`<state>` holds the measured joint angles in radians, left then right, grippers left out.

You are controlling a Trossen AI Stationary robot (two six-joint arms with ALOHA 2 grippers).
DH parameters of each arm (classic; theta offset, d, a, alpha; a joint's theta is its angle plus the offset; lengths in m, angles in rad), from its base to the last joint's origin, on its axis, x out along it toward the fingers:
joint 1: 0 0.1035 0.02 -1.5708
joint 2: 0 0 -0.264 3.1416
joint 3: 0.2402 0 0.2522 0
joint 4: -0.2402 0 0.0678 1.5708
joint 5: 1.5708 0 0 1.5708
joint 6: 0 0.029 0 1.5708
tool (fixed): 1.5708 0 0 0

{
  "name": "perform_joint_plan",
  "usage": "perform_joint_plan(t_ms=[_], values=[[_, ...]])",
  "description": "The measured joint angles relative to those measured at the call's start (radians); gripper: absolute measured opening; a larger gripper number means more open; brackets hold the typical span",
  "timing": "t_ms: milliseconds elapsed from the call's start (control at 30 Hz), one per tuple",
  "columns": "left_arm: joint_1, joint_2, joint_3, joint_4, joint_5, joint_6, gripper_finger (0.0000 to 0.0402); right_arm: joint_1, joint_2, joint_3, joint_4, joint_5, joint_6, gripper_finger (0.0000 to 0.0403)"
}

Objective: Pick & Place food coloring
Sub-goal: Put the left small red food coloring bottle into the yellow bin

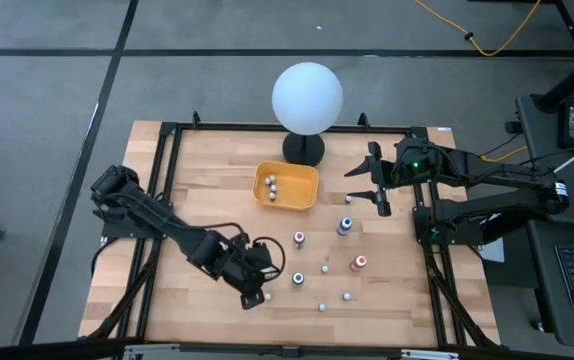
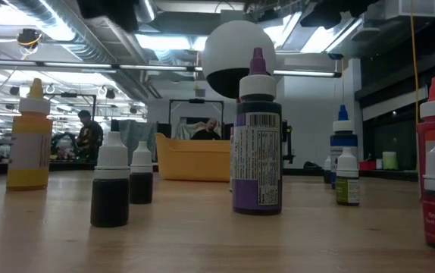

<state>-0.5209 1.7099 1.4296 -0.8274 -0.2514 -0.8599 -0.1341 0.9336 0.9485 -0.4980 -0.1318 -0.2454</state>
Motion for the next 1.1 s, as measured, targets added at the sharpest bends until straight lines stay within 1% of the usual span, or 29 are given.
perform_joint_plan(t_ms=[133, 200, 300, 400, 567, 767, 967, 1100], values=[[0.019, 0.045, 0.0, 0.0, 0.066, 0.006, 0.0175, 0.0, 0.0, 0.0, -0.006, 0.0, 0.027, 0.0241], [0.023, 0.064, 0.0, -0.002, 0.063, 0.016, 0.019, 0.0, 0.0, 0.0, -0.007, 0.0, 0.03, 0.0241], [0.026, 0.098, 0.0, -0.002, 0.029, 0.05, 0.0208, 0.0, 0.0, 0.0, -0.014, 0.0, 0.031, 0.0241], [0.032, 0.144, 0.0, 0.0, 0.03, 0.083, 0.0213, 0.0, 0.0, 0.0, -0.014, 0.0, 0.03, 0.0241], [0.034, 0.216, -0.001, 0.04, 0.033, 0.106, 0.0202, 0.0, 0.0, 0.0, -0.016, 0.0, 0.029, 0.0241], [0.046, 0.267, -0.002, 0.053, 0.032, 0.091, 0.0183, 0.0, 0.0, 0.0, -0.018, 0.0, 0.028, 0.0241], [0.069, 0.271, -0.002, 0.069, 0.018, 0.085, 0.0165, 0.0, 0.0, 0.0, -0.021, 0.0, 0.028, 0.0241], [0.084, 0.271, -0.002, 0.068, 0.041, 0.086, 0.0148, 0.0, 0.0, 0.0, -0.031, 0.0, 0.028, 0.0241]])
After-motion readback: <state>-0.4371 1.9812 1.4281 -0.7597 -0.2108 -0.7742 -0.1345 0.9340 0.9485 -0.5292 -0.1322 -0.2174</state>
